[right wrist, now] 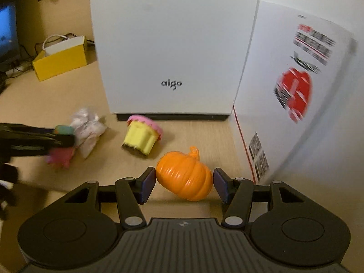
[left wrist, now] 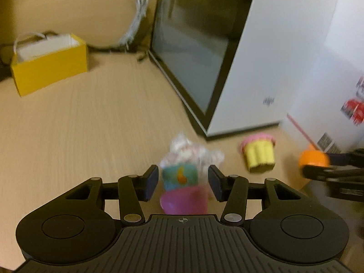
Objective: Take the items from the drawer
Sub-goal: 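Lift pig and pumpkin onto the desk beside the cupcake and release both, then reach into the drawer and grasp the cream keychain with the left tool, then lift the cream keychain with the left tool while the right tool reaches into the drawer, then grasp the pink Volcano card with the right tool while the left tool holds the keychain, then release the keychain on the desk with the left tool while the right tool sets the card beside it, then reach into the drawer and grasp the orange toy with the left tool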
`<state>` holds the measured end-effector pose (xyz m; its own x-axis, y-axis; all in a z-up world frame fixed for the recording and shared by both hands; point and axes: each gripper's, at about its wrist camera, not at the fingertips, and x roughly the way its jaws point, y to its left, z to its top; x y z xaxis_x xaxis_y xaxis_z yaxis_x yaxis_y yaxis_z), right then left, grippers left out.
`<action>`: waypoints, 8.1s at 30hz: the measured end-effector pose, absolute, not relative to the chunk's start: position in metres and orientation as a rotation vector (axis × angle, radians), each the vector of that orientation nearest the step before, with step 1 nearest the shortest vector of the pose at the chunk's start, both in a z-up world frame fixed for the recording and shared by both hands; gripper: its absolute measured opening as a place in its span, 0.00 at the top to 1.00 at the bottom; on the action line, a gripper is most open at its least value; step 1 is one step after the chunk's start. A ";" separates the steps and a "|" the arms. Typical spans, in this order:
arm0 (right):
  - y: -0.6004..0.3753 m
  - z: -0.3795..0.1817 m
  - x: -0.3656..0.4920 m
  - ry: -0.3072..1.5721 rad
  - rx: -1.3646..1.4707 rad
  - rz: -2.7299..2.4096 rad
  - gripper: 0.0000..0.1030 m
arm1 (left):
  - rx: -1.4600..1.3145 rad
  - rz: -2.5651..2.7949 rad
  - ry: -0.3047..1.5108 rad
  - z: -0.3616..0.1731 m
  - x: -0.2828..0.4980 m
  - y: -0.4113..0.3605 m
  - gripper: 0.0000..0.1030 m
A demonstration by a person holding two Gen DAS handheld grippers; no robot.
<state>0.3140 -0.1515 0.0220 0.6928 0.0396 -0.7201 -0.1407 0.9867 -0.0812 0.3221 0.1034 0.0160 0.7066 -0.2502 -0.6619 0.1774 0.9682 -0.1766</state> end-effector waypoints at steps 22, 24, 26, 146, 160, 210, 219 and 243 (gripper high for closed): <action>-0.140 0.018 0.304 0.827 -0.058 0.144 0.24 | -0.109 -0.345 1.225 -0.031 0.203 0.144 0.51; -0.135 0.013 0.294 0.931 -0.004 0.226 0.24 | -0.117 -0.377 1.286 -0.042 0.204 0.137 0.55; -0.124 -0.004 0.294 1.083 0.060 0.329 0.23 | -0.133 -0.406 1.360 -0.053 0.208 0.130 0.59; 0.060 -0.082 0.245 1.276 -0.417 0.730 0.57 | -0.262 -0.117 1.115 -0.012 0.154 0.191 0.57; -0.106 0.061 0.226 0.976 -0.033 0.380 0.57 | -0.128 -0.351 0.957 0.040 0.207 0.130 0.57; -0.051 0.035 0.335 0.819 -0.091 0.405 0.58 | -0.387 -0.035 0.744 0.037 0.177 0.179 0.55; -0.034 -0.008 0.358 0.885 -0.126 0.384 0.59 | -0.363 -0.032 0.862 0.010 0.165 0.178 0.56; -0.160 0.053 0.201 0.743 -0.068 0.139 0.19 | -0.083 -0.378 1.013 -0.041 0.189 0.078 0.55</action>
<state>0.2012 -0.1603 0.0527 0.7280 0.1018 -0.6779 -0.1497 0.9887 -0.0122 0.1891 0.0783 -0.0407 0.4709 -0.3457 -0.8117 0.2700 0.9324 -0.2405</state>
